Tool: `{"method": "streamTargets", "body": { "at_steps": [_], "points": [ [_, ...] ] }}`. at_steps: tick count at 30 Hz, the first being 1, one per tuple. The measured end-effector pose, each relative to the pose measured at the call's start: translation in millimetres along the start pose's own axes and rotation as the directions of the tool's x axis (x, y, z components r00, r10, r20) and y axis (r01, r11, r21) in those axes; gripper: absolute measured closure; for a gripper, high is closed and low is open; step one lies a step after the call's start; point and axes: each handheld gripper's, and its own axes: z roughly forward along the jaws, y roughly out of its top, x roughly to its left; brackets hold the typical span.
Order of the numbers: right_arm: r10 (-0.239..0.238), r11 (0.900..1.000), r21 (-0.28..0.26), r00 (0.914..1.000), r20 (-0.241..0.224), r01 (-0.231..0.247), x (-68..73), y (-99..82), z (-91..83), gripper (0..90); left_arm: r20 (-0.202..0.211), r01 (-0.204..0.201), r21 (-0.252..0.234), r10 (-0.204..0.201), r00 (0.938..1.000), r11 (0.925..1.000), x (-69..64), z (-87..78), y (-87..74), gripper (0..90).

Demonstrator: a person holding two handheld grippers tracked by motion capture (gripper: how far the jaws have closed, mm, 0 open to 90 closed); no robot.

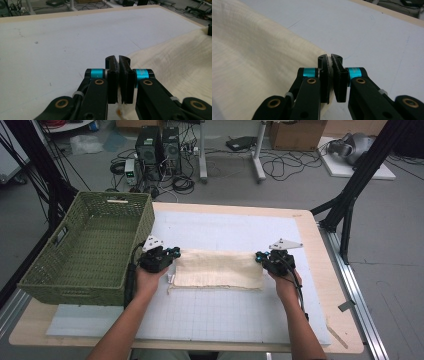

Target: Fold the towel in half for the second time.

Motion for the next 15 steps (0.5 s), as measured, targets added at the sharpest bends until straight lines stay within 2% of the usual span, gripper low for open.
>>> {"method": "streamTargets", "body": {
  "at_steps": [9, 15],
  "points": [
    [-0.023, 0.9983, -0.055, 0.9991, -0.036, 0.021, 12.8, -18.4, -20.2, 85.8, 0.029, -0.034, -0.012, 0.034, 0.999, 0.9993, -9.9, -17.9, -6.5, 85.3],
    [-0.014, 0.9967, -0.08, 0.9987, -0.049, 0.01, 16.3, -26.2, -30.9, 85.8, 0.046, -0.039, 0.006, 0.039, 0.9982, 0.9992, -14.6, -26.8, -12.1, 85.3]
  ]
}}
